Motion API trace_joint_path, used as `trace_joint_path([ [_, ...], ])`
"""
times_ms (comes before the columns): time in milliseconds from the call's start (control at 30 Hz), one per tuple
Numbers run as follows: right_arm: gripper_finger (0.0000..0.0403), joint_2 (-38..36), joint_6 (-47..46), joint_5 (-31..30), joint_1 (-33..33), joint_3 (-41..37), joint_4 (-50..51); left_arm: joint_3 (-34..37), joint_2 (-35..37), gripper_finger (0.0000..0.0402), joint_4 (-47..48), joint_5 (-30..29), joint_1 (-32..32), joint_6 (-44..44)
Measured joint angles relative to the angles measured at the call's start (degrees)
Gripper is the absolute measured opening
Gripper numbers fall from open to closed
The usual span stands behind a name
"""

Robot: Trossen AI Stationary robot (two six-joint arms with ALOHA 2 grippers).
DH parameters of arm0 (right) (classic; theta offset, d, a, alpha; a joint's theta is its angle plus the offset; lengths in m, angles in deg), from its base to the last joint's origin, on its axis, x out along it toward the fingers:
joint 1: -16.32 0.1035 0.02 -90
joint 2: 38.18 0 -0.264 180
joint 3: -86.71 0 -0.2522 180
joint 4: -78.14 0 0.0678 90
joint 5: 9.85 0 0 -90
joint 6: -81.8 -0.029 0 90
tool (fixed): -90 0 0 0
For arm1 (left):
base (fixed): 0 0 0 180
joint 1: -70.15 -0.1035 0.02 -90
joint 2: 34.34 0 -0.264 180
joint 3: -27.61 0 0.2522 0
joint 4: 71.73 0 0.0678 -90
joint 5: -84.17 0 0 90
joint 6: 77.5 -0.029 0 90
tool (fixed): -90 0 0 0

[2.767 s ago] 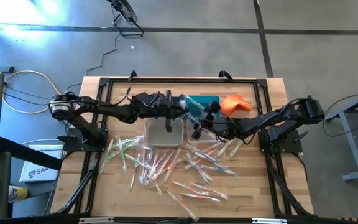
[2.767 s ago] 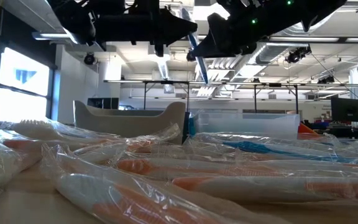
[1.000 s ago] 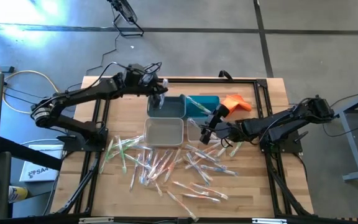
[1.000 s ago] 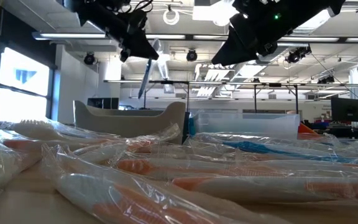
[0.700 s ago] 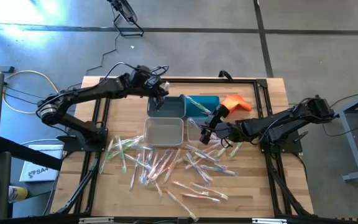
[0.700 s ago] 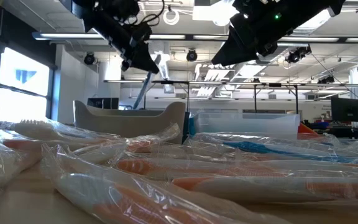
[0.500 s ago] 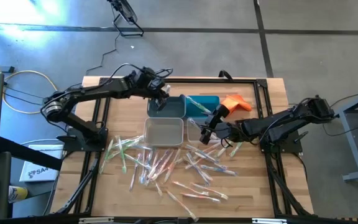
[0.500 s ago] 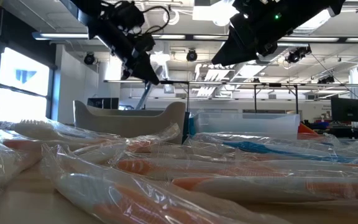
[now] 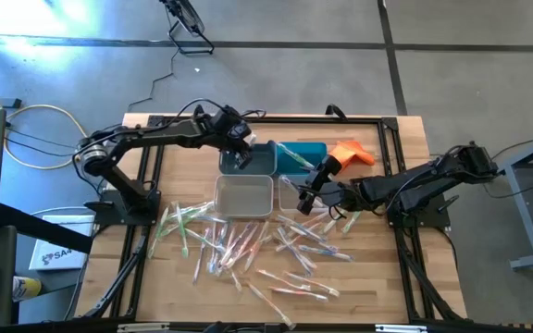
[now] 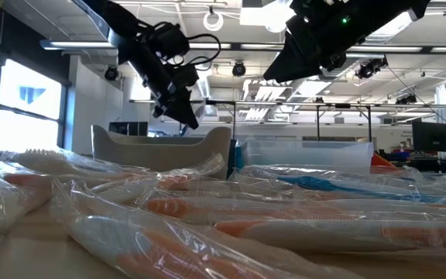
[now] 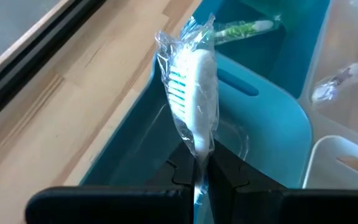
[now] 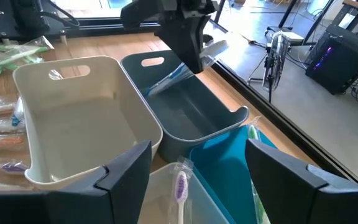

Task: Pick & Place Toothbrushes
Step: Put the blue toothbrush into the dark blue bin

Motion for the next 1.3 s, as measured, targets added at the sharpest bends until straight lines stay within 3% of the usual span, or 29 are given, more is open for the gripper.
trace_joint_path([
  [267, 0.0254, 0.0, 0.0, 0.0, 0.0, 0.0, -0.1, 0.0, -0.7, 0.0025, 0.0, 0.5, 0.0, 0.4],
  [533, 0.0254, 0.0, 0.0, 0.0, 0.0, 0.0, -0.2, 0.0, -0.7, 0.0111, 0.0, 2.8, 0.1, -0.6],
  [700, 0.0254, 0.0, 0.0, 0.0, 0.0, 0.0, -0.2, 0.0, -0.7, 0.0144, 0.0, 4.7, 0.1, -1.3],
  [1300, 0.0254, 0.0, 0.0, -0.2, 0.0, 0.0, -0.4, 0.0, -0.7, 0.0137, -3.9, 3.9, 0.0, -3.1],
])
